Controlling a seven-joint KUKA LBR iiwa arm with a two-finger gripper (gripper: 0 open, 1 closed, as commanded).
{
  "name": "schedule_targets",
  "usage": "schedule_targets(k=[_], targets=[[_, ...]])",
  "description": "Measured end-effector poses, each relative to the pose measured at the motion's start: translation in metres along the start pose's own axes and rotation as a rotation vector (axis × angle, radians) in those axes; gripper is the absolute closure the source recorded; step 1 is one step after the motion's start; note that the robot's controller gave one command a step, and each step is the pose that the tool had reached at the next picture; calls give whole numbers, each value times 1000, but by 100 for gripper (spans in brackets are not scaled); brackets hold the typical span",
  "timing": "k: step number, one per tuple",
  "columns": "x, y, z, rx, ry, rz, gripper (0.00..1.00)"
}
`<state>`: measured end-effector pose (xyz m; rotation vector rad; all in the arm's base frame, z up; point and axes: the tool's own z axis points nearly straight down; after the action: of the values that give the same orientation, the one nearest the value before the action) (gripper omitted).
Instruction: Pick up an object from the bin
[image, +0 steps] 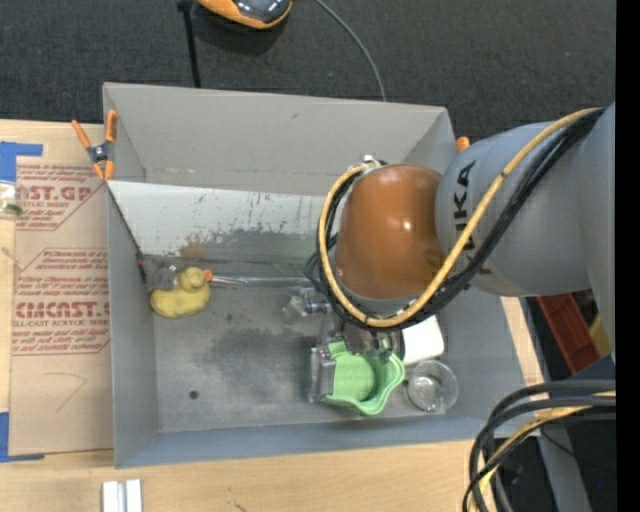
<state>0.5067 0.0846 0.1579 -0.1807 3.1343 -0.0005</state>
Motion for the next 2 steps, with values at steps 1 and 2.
schedule_targets(k=[1, 2], targets=[[1, -41, 21, -5, -1, 81, 0], [10, -82, 19, -1, 1, 90, 0]])
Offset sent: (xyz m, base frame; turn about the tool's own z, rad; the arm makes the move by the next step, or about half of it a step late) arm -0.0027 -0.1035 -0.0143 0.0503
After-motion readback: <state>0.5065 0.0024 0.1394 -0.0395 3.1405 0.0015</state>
